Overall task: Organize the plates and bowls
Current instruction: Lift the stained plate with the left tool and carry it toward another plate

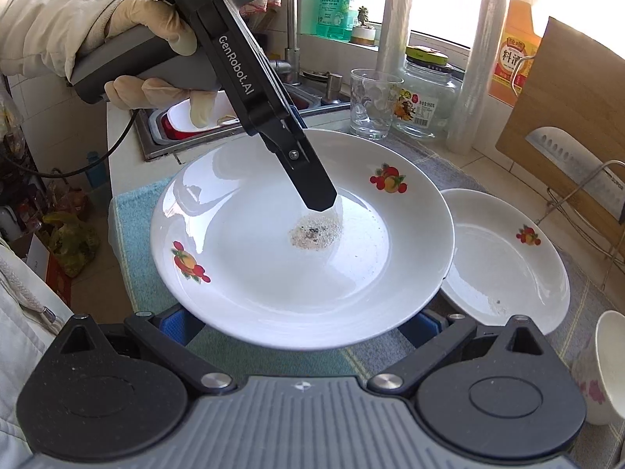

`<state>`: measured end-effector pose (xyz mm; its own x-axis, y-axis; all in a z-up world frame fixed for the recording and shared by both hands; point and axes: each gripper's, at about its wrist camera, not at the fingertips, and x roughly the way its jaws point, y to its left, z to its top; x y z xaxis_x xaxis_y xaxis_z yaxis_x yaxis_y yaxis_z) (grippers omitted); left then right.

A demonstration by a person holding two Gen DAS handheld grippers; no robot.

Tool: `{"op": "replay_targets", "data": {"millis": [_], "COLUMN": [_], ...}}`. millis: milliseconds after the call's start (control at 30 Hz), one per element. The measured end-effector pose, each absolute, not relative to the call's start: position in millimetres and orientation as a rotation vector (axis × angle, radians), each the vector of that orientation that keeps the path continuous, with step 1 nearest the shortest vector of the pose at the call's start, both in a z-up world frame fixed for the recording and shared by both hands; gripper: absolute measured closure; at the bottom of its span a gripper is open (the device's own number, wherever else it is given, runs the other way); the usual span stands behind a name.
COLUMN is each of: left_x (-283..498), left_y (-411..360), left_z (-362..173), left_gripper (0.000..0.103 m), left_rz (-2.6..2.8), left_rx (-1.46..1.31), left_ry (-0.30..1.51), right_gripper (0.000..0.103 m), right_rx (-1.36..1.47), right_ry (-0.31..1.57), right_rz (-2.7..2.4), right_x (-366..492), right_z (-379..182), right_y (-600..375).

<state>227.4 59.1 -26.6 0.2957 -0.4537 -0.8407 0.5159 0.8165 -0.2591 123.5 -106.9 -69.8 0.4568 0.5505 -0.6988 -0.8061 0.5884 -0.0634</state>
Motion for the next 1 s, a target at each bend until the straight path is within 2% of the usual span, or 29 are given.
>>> {"op": "replay_targets", "data": {"millis": [433,1000], "left_x": [250.0,277.8], "left_y": [116.2,133.7], "left_z": [-42.4,-63.3], "left_gripper": [0.015,0.016], "left_rz": [-0.631,-0.675], "left_rx": [0.026,0.025], "left_ry": [1.107,1.117], "right_gripper": [0.0,0.0], "right_rx": [-0.407,-0.389], "right_ry": [0.723,0.783], "right_rz": [0.879,0.808], "right_x": [154.5,171.3], "right_z": [-74.0,-74.6], "right_y": [-53.7,-28.2]}}
